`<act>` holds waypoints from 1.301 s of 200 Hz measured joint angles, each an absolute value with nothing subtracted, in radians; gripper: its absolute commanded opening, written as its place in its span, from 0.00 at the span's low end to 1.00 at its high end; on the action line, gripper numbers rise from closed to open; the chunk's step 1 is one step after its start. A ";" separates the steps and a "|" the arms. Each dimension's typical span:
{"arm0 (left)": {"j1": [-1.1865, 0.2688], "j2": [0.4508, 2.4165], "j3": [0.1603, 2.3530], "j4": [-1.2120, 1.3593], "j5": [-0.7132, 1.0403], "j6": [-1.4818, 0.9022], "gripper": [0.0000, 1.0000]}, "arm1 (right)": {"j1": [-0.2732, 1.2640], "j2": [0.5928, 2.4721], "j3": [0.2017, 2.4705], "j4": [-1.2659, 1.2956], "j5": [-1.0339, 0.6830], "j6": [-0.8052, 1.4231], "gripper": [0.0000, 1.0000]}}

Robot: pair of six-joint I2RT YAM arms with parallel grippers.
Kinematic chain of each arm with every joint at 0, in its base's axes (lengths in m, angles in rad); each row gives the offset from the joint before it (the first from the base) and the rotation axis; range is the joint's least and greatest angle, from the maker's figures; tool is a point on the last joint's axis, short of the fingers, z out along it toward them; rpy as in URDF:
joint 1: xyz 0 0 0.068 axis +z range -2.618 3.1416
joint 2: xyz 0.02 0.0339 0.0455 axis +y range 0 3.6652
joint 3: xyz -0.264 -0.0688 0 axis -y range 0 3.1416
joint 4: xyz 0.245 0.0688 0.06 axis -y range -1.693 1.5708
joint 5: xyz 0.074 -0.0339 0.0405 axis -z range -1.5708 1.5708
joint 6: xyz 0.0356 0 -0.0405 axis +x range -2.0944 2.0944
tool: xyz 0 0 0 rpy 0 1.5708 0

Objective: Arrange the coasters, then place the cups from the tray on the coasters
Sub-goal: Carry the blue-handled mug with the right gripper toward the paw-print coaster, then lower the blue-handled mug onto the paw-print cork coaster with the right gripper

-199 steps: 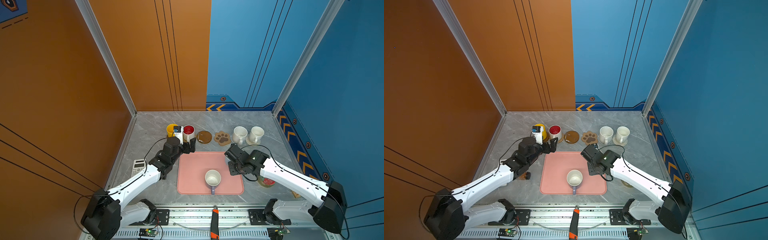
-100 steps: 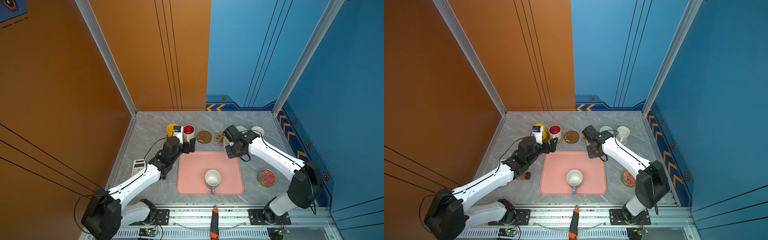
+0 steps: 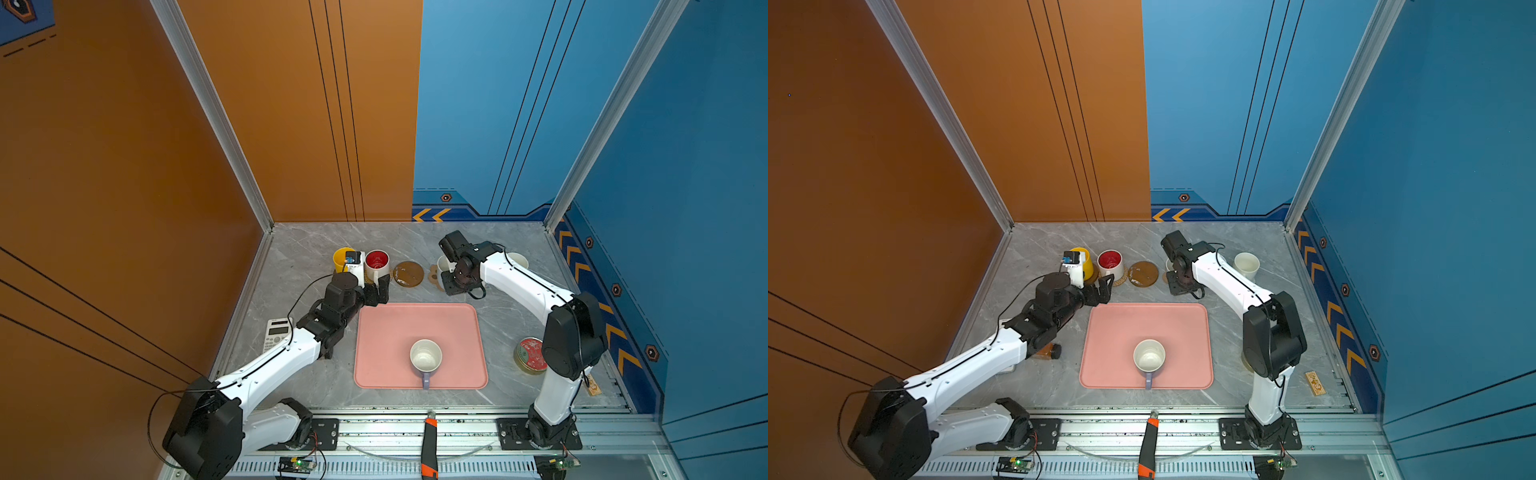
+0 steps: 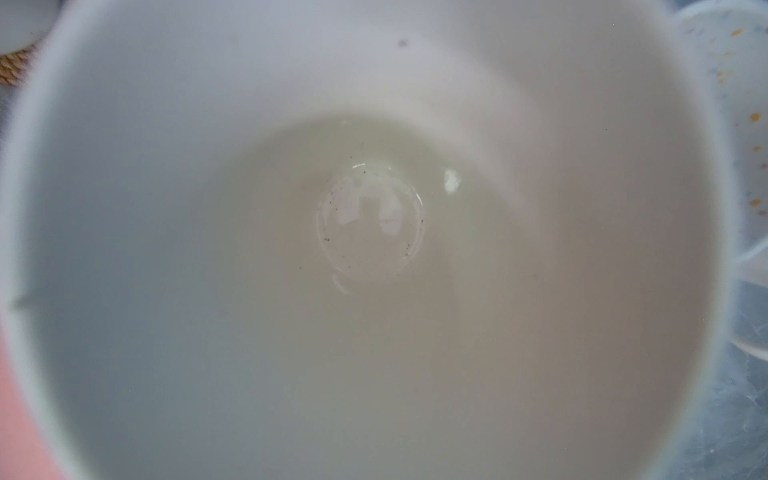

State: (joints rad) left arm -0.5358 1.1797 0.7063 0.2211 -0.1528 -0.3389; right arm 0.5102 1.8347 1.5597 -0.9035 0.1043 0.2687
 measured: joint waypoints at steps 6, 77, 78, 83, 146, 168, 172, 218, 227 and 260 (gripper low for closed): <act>-0.536 1.179 0.706 0.221 -0.153 -0.339 0.99 | 0.510 1.840 1.571 -0.904 0.104 0.268 0.00; -0.535 1.142 0.705 0.216 -0.153 -0.336 0.99 | 0.492 1.921 1.671 -0.895 0.105 0.265 0.00; -0.534 1.142 0.705 0.216 -0.153 -0.336 0.99 | 0.491 1.921 1.672 -0.895 0.105 0.264 0.00; -0.534 1.139 0.704 0.216 -0.153 -0.336 0.99 | 0.488 1.926 1.677 -0.896 0.105 0.263 0.00; -0.529 1.124 0.701 0.211 -0.153 -0.337 0.99 | 0.459 1.974 1.702 -0.896 0.108 0.258 0.00; -0.529 1.119 0.701 0.206 -0.154 -0.337 0.99 | 0.452 1.993 1.716 -0.896 0.108 0.258 0.00; -0.529 1.118 0.701 0.205 -0.154 -0.337 0.99 | 0.451 1.996 1.719 -0.896 0.108 0.258 0.00; -0.529 1.112 0.700 0.191 -0.157 -0.336 0.99 | 0.443 2.033 1.747 -0.896 0.107 0.258 0.00; -0.529 1.112 0.700 0.190 -0.157 -0.336 0.99 | 0.443 2.037 1.749 -0.895 0.107 0.258 0.00; -0.529 1.113 0.700 0.190 -0.157 -0.336 0.99 | 0.443 2.049 1.749 -0.896 0.107 0.258 0.00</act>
State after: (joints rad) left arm -0.5293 1.1126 0.7002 0.1898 -0.1570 -0.3363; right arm 0.4431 2.0487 1.7489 -0.8955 0.1074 0.2577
